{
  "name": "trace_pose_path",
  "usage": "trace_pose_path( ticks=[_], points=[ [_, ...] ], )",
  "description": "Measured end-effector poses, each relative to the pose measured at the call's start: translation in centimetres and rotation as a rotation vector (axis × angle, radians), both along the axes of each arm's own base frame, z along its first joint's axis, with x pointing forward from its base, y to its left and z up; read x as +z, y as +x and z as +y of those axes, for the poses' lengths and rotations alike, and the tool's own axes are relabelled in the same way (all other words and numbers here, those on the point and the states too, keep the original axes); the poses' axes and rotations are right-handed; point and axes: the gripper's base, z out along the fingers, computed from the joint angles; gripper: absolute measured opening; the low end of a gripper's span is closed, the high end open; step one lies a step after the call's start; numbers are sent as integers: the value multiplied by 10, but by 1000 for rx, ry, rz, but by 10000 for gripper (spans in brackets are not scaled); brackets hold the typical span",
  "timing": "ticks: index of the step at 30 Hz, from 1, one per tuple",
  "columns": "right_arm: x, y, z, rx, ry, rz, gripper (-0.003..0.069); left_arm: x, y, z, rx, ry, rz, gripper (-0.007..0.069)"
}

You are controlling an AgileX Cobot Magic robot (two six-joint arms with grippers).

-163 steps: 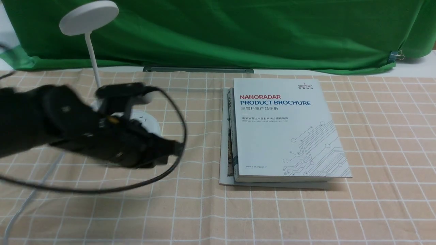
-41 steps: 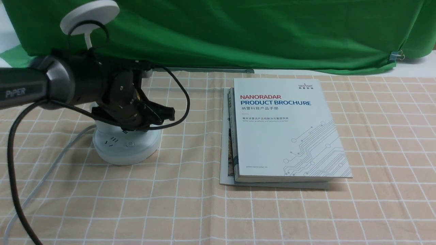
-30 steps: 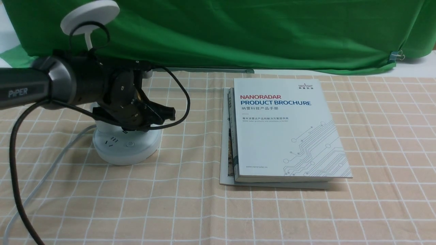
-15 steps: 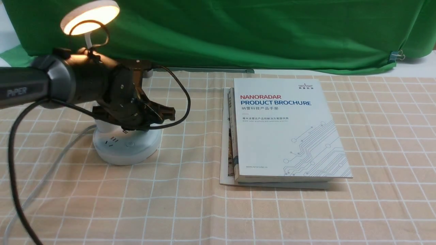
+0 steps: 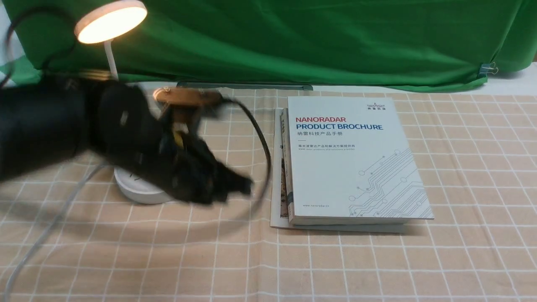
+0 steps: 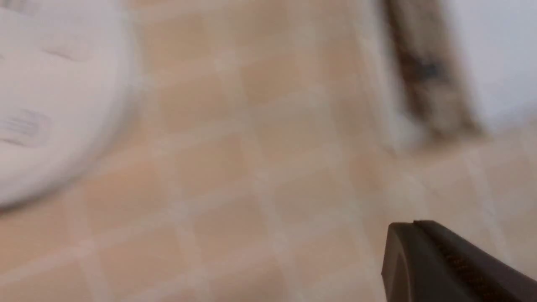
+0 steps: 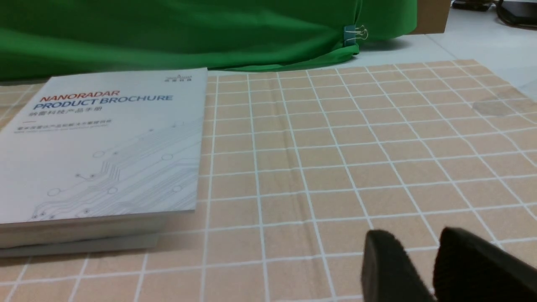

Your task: Turn on the table lamp on the light coffee tablecloth with your hand.

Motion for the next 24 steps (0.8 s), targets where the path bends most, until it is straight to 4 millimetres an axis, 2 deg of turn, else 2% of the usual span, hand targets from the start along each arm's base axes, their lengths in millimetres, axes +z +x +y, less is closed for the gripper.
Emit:
trace_pose_path(
  ticks=[1,2,3,4,5,7,8,10,11,12,14,16,24],
  points=[
    [0,0,0,0,0,0,241,3,-8,-2,-21,-10,-16,0],
    [0,0,0,0,0,0,241,15,-38,0,-71,-62,-107,0],
    [0,0,0,0,0,0,241,19,-40,0,-76,-73,-127,0],
    [0,0,0,0,0,0,241,29,-54,4,-92,-116,-192,0],
    [0,0,0,0,0,0,241,44,-76,14,-104,-196,-308,0],
    [0,0,0,0,0,0,241,57,-95,26,-105,-281,-453,0],
    [0,0,0,0,0,0,241,57,-97,28,-107,-284,-457,0],
    [0,0,0,0,0,0,241,64,-116,49,-105,-334,-638,0],
    [0,0,0,0,0,0,241,63,-117,51,-103,-339,-645,0],
    [0,0,0,0,0,0,241,59,-129,63,-126,-321,-740,0],
    [0,0,0,0,0,0,241,56,-133,67,-140,-304,-767,0],
    [0,0,0,0,0,0,241,41,-144,78,-168,-268,-801,0],
    [0,0,0,0,0,0,241,8,-155,89,-182,-233,-773,0]
  ],
)
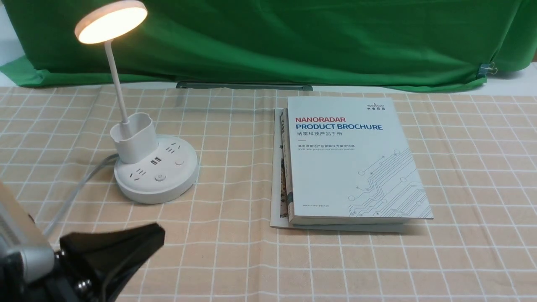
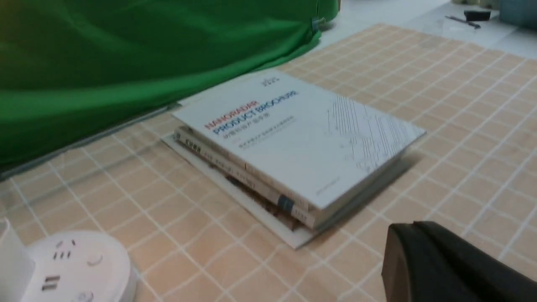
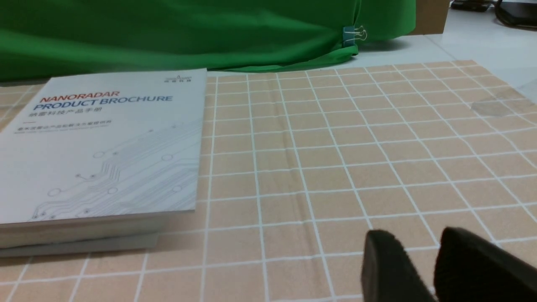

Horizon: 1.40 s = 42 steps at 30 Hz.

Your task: Turn on the table lamp on the light coffee tablecloth with your hand.

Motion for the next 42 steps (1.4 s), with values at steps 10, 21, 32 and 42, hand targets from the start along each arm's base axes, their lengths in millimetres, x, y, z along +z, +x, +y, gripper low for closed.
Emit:
trace_pose_path(
  ticks=[10,21,32,42],
  points=[
    [0,0,0,0,0,0,241,0,-7,10,22,-91,-125,0],
    [0,0,0,0,0,0,241,-18,-27,67,499,-133,-374,0],
    [0,0,0,0,0,-1,241,-63,-31,78,676,-184,-163,0],
    [0,0,0,0,0,-1,241,-78,-33,77,681,-143,4,0]
  ],
)
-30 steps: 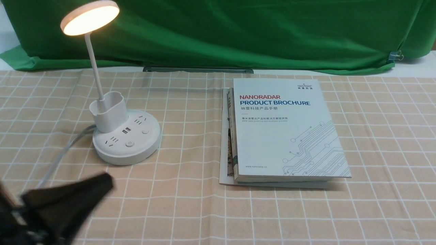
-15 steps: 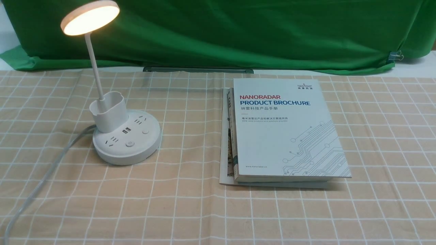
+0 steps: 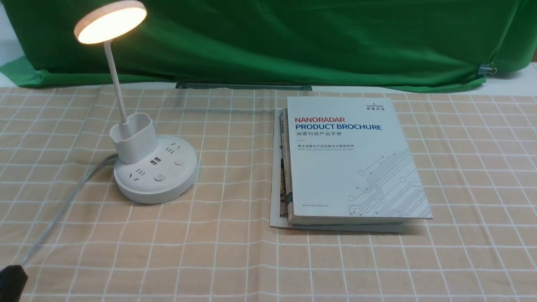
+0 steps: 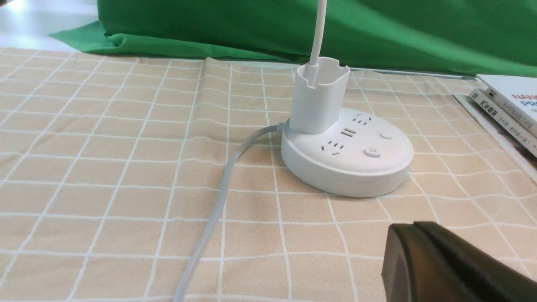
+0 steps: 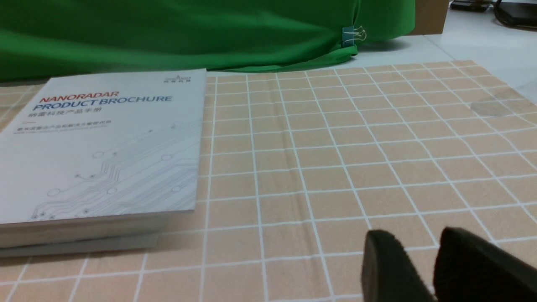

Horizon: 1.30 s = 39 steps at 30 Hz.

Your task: Turn on the table lamp on the light coffee tablecloth with your hand.

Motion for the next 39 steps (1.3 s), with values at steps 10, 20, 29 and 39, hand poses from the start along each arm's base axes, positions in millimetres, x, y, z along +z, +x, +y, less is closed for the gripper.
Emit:
trace_pose_path(
  ticks=[10,20,29,39],
  points=[
    [0,0,0,0,0,1,241,0,0,0,1,-7,1,0],
    [0,0,0,0,0,1,241,0,0,0,4,-15,1,1],
    [0,0,0,0,0,0,241,0,0,0,4,-18,1,1],
    [0,0,0,0,0,0,241,0,0,0,5,-19,0,1]
  ],
)
